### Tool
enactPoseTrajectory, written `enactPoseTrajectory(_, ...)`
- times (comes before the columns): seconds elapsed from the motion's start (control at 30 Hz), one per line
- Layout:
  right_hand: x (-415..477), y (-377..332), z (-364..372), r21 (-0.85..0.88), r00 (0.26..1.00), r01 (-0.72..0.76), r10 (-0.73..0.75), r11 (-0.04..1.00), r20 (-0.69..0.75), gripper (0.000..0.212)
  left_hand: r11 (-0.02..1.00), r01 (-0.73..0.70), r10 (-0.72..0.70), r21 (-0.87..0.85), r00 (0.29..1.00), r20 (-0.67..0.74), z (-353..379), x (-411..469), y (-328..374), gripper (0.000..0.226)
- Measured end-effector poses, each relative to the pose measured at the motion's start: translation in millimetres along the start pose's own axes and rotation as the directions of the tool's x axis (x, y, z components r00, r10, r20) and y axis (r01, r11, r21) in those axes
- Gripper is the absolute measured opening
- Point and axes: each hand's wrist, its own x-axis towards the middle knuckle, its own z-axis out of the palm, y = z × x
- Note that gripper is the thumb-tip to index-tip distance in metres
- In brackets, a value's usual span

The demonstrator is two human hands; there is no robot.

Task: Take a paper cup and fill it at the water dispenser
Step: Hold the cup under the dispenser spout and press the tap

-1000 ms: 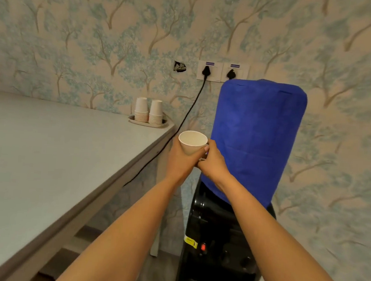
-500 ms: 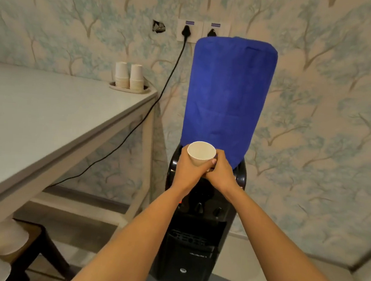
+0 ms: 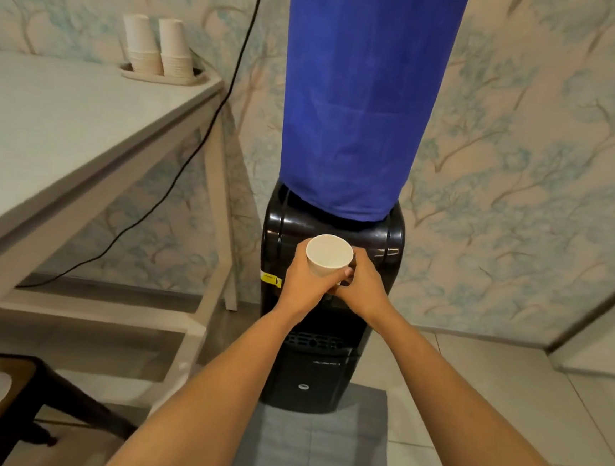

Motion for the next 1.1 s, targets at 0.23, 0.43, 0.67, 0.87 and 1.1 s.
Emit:
enactPoseTrajectory(0.23, -13, 50, 32, -0.045, 0.997, -0.078, 0.077, 0.996, -0.007, 0.069, 0.998, 0.058, -0.059, 0.011, 0.997, 0.053, 0, -8, -62, 0.071)
enactPoseTrajectory(0.43, -24, 94, 53, 0.001, 0.991, -0.131, 0.131, 0.991, -0.005, 0.063, 0.992, 0.123, -0.125, 0.033, 0.988, 0.087, 8, -12, -115, 0.075)
enactPoseTrajectory(0.67, -33, 147, 68, -0.094, 0.98, -0.19, 0.194, 0.977, 0.046, 0.05, 0.976, 0.199, -0.205, 0.087, 0.977, 0.064, 19, -16, -179, 0.073)
enactPoseTrajectory(0.87, -32, 172, 68, -0.382, 0.997, -0.071, 0.073, 0.921, -0.01, 0.042, 0.956, 0.28, -0.283, 0.092, 0.959, 0.027, 18, -18, -229, 0.07)
enactPoseTrajectory(1.1, -12, 157, 83, -0.654, 0.99, 0.085, -0.14, 0.752, -0.032, 0.057, 0.957, 0.267, -0.271, 0.118, 0.962, 0.026, 27, 6, -252, 0.064)
